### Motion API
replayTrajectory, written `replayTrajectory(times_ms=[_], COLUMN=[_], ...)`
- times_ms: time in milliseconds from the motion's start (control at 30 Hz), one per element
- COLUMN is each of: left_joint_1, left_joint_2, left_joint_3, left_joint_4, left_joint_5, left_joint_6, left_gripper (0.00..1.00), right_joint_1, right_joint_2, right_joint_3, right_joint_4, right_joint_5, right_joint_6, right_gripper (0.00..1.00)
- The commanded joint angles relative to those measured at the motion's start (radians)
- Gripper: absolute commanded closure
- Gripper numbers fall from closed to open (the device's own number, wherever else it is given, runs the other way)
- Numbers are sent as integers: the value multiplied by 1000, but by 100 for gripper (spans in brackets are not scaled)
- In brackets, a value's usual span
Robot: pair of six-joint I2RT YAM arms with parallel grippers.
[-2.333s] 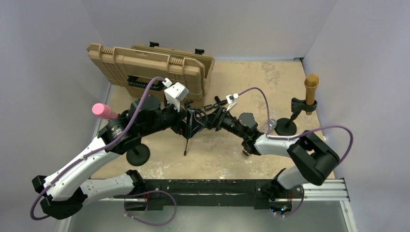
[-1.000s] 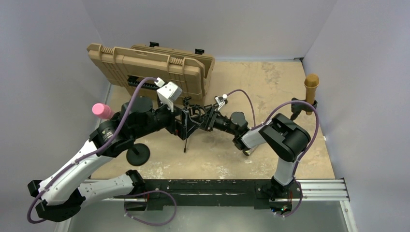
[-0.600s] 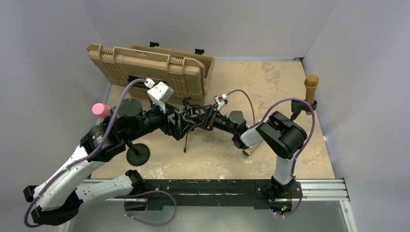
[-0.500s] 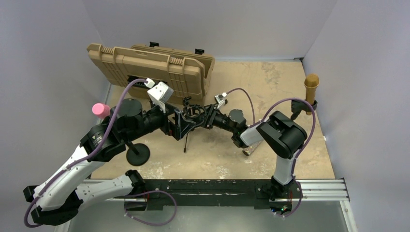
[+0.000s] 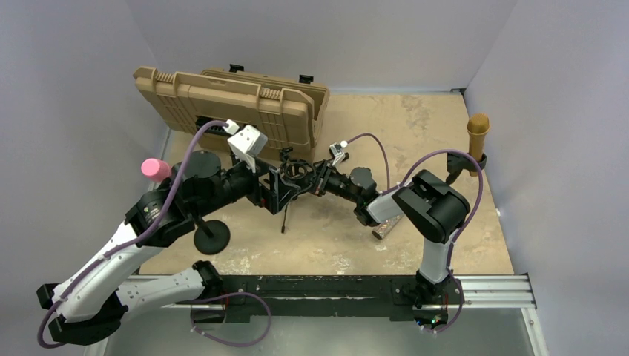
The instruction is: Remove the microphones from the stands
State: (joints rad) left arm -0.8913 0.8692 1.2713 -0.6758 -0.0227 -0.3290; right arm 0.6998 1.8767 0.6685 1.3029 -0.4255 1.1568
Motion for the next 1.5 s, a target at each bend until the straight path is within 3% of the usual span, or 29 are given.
replayTrajectory(times_ms=[0,167,367,733,933,1000,1100,1167,1300,1467], left_joint_1=[-3,-3,-3,-3,-4,-3,-4,-3,-3,-4], left_joint_2=[36,89,122,127,120,116,109,104,89,73], left_joint_3=[0,5,7,-8,-11,-12,-13,-13,-18,-21], left_joint_4=[6,7,18,30,40,41,43,42,38,38], left_joint_5=[-57,-63,-51,-40,-25,-26,-28,-28,-31,-27], left_joint_6=[4,-24,-47,-71,-78,-77,-76,-76,-76,-76], left_gripper=[6,14,17,17,17,17,17,17,17,17], right_joint_1=[-5,28,166,349,470,474,472,466,459,439], right_joint_2=[-32,-139,-214,-161,-45,-40,-103,-179,-262,-336], right_joint_3=[-28,-32,29,222,364,375,316,254,167,68], right_joint_4=[-34,-145,-327,-714,-998,-1026,-849,-710,-560,-481], right_joint_5=[147,383,721,1213,1468,1472,1361,1239,1040,903], right_joint_6=[-131,-285,-414,-456,-360,-341,-446,-519,-552,-531], right_gripper=[100,100,100,100,100,100,100,90,57,40])
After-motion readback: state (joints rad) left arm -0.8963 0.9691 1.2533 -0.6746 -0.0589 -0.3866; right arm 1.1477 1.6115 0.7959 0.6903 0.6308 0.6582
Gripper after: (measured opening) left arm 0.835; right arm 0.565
